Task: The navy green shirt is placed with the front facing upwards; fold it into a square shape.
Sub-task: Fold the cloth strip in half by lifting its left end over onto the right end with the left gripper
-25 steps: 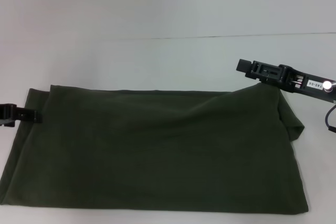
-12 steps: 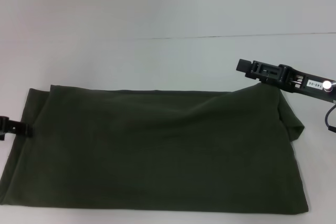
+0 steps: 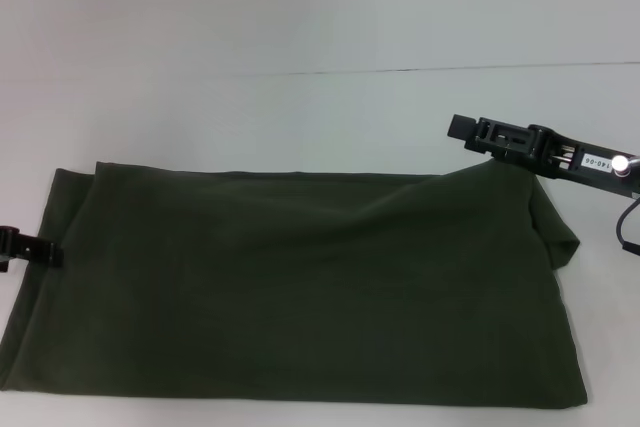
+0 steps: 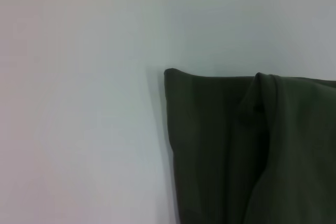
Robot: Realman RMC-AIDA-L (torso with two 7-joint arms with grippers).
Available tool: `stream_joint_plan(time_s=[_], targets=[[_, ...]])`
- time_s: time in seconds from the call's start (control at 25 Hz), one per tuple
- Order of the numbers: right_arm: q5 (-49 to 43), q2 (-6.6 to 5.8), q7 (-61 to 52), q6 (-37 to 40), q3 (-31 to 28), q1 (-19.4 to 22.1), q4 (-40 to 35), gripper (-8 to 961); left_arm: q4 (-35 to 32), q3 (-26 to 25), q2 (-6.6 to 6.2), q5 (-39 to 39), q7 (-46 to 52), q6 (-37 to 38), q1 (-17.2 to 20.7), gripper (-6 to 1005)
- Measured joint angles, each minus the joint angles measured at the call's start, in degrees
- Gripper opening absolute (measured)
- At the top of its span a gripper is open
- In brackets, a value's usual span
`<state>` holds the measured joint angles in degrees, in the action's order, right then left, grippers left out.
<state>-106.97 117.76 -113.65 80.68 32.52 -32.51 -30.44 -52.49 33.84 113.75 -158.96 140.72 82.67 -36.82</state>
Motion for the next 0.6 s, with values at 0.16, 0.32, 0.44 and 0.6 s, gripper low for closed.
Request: stream_joint_plan(time_s=[0.16, 0.32, 0.44, 0.6], targets=[[0.0, 0.0, 0.0, -0.1, 0.0, 0.0, 0.0, 690, 0.5, 0.1, 0.07, -0.1, -0.3, -0.5, 0.0, 832], [0.0, 0.01, 0.0, -0.4, 0.0, -0.1, 0.0, 690, 1.1, 0.2, 0.13, -0.1, -0.6, -0.8, 0.0, 832], [0.0, 0.01, 0.0, -0.8, 0.3, -0.3, 0.1, 689, 1.9, 0.2, 0.13, -0.1, -0.9, -1.0, 0.0, 832], [0.0, 0.08, 0.0, -0.9, 0.6, -0.4, 0.1, 689, 2.2, 0.2, 0.13, -0.1, -1.0, -1.4, 0.0, 831]])
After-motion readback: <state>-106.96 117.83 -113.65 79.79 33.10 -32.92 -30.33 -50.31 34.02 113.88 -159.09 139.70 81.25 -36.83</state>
